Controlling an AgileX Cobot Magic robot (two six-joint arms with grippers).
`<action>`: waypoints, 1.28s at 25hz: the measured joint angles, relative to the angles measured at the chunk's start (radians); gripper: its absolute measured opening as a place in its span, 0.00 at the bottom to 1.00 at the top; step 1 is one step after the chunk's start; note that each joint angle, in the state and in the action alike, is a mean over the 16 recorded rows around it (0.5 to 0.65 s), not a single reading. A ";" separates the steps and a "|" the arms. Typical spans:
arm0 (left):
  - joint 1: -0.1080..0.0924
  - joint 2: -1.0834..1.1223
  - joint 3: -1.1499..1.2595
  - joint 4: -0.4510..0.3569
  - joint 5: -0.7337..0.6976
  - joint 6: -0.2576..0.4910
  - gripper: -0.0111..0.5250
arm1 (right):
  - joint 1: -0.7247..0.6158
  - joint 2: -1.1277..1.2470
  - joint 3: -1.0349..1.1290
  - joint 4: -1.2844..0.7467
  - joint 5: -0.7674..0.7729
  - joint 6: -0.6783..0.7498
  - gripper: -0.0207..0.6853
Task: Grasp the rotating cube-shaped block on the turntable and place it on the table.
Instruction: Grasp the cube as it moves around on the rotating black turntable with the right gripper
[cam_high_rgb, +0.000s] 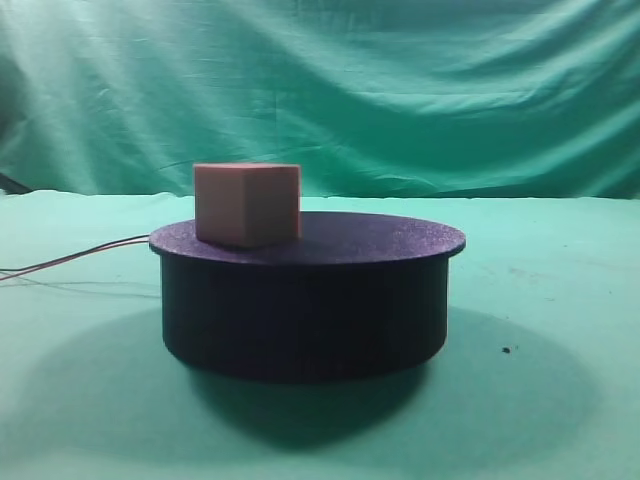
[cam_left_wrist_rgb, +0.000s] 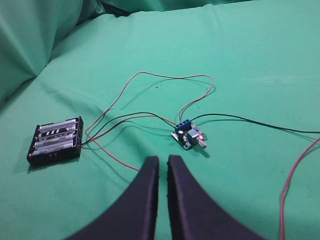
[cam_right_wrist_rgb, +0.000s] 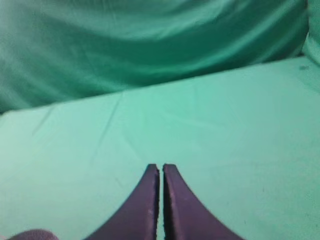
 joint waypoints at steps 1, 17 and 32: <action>0.000 0.000 0.000 0.000 0.000 0.000 0.02 | 0.000 0.032 -0.019 0.002 0.036 -0.008 0.03; 0.000 0.000 0.000 0.000 0.000 0.000 0.02 | 0.260 0.512 -0.230 -0.048 0.369 -0.054 0.03; 0.000 0.000 0.000 0.000 0.000 0.000 0.02 | 0.661 1.073 -0.645 -0.202 0.536 0.194 0.55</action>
